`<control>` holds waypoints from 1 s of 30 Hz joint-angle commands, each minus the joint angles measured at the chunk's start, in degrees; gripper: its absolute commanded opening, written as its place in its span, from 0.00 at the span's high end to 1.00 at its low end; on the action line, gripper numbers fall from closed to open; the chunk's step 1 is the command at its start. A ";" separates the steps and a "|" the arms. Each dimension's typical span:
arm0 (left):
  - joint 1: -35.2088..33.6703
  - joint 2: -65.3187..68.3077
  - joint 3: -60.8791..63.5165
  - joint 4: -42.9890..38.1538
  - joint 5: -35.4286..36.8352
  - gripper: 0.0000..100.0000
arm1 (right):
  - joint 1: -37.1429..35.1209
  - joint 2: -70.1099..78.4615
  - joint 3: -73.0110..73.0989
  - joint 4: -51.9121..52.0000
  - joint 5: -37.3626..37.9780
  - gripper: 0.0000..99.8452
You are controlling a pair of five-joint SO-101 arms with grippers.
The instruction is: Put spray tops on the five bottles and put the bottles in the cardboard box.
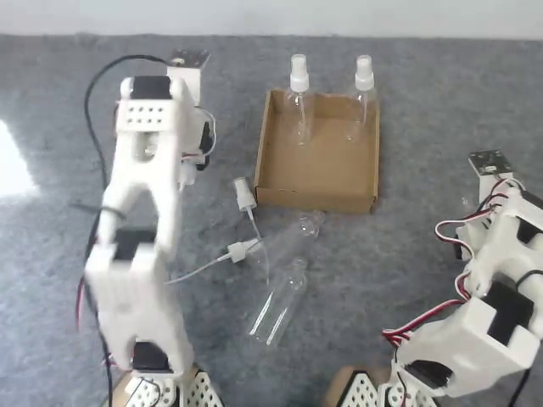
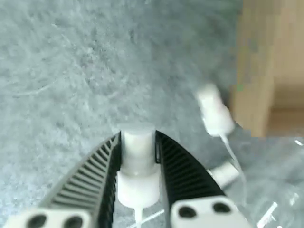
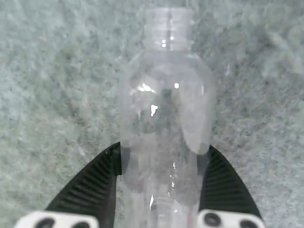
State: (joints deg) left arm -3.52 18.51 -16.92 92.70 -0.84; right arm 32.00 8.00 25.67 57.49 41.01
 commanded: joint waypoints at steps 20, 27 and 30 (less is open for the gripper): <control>7.30 -55.91 65.36 -31.21 -0.88 0.99 | -7.08 10.68 -33.76 20.53 -4.40 0.69; 7.30 -55.91 65.36 -31.30 -0.88 0.99 | -7.78 23.96 -42.37 25.63 -3.78 0.70; 7.30 -55.91 65.45 -31.38 -0.88 0.99 | -7.78 25.80 -43.60 25.71 -4.22 0.71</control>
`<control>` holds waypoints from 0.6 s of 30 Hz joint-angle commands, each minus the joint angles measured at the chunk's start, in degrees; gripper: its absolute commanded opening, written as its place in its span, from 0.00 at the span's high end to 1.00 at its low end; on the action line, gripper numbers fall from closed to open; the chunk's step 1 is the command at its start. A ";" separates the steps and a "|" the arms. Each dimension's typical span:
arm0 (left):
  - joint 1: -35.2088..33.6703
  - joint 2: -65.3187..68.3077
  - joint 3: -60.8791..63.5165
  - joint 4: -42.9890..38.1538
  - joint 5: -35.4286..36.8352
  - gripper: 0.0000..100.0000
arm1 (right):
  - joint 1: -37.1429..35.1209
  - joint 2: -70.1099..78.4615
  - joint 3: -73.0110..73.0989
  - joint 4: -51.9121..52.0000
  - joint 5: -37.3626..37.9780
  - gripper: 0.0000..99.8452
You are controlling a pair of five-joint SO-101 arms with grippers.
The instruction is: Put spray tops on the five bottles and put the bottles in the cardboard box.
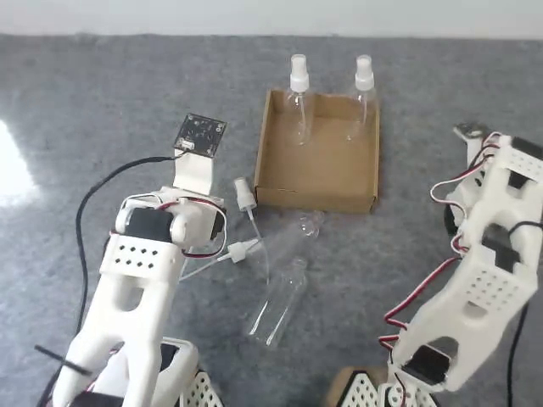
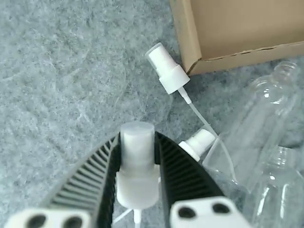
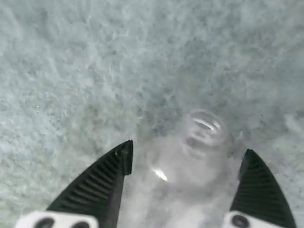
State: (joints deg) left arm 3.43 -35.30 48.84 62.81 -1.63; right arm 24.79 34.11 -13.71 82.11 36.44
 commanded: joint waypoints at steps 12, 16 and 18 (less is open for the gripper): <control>0.35 -2.02 0.66 -2.99 -0.09 0.99 | -0.66 -4.44 -4.57 0.57 -4.66 0.94; 0.35 -2.11 0.66 -2.90 -0.09 0.99 | -1.45 -6.99 -5.10 -3.12 -0.18 0.96; 0.35 -2.11 0.75 -2.73 -0.09 0.99 | -1.36 -7.34 -4.84 -3.03 0.44 0.96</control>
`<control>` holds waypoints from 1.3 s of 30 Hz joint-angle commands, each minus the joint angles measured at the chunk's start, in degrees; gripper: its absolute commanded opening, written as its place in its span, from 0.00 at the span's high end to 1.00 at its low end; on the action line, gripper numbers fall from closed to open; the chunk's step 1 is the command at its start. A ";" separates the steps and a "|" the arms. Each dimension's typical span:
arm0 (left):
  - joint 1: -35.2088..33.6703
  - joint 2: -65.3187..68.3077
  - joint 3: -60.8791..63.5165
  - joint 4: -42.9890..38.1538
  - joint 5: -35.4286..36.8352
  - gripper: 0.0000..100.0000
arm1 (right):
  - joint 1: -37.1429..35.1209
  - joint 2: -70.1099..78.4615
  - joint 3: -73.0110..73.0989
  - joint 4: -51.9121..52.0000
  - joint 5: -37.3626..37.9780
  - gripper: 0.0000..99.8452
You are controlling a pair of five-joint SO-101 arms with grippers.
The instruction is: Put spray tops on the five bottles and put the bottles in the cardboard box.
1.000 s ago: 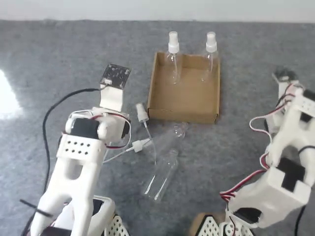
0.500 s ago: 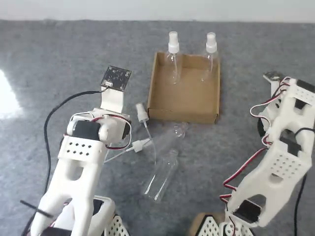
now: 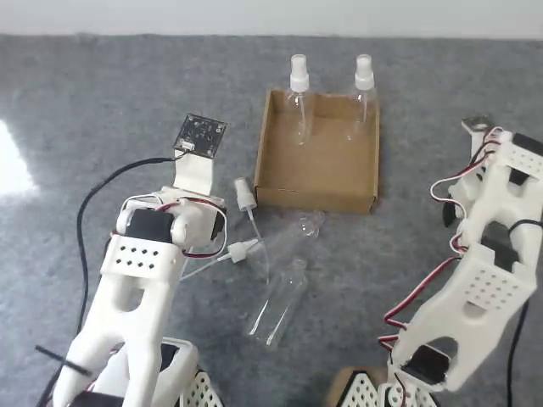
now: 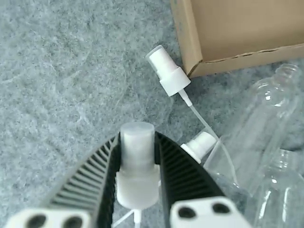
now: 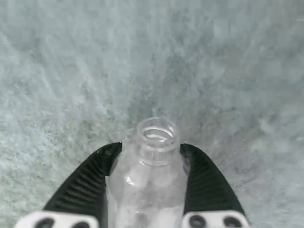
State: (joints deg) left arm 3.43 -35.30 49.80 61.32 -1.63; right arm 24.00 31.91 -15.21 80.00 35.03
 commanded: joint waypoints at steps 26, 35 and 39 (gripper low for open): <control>0.35 -2.11 -0.22 -1.23 -0.09 0.99 | 2.86 -16.84 21.19 -17.19 -0.97 0.67; 0.35 -2.11 -0.22 -1.23 -0.09 0.99 | 3.74 -16.84 21.10 -16.48 -0.53 0.73; 0.35 -2.11 -0.13 -1.23 -0.09 0.99 | 5.23 -16.84 21.01 -16.48 -0.44 0.88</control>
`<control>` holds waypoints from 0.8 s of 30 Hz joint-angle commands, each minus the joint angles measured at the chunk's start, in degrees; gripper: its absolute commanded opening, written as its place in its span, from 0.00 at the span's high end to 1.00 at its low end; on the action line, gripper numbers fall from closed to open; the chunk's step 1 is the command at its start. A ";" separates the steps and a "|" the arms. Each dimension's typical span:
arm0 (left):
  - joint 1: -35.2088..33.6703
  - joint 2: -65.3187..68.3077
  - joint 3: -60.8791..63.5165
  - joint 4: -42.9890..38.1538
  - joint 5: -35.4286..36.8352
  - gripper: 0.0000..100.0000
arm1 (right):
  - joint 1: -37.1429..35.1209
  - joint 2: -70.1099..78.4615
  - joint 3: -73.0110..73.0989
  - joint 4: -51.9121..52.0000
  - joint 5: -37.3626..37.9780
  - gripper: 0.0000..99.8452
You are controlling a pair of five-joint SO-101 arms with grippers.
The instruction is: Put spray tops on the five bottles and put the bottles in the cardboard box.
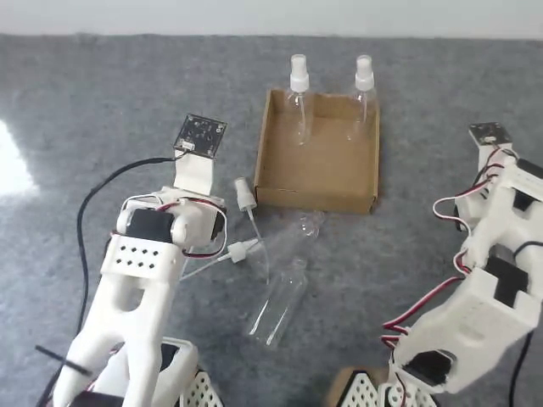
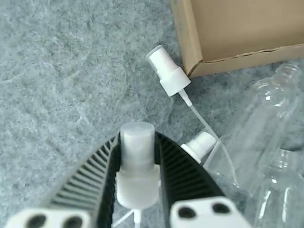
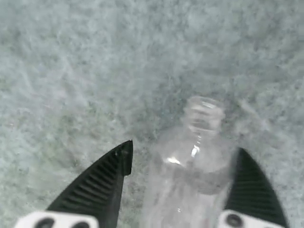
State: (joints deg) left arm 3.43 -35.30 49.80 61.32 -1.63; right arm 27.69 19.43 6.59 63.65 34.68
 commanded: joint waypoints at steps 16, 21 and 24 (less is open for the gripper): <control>0.18 -10.90 -16.48 8.35 2.46 0.99 | -18.24 -31.34 -10.11 17.01 -12.92 0.99; -2.29 -14.77 -31.60 13.19 2.73 0.99 | -41.01 -46.02 1.41 13.76 -21.10 0.99; -7.12 -14.86 -38.64 12.13 3.25 0.99 | -53.76 -54.29 11.34 5.93 -24.53 0.99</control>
State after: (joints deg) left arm -0.44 -48.40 19.82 73.80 0.40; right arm -13.71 -25.14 11.43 75.96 13.67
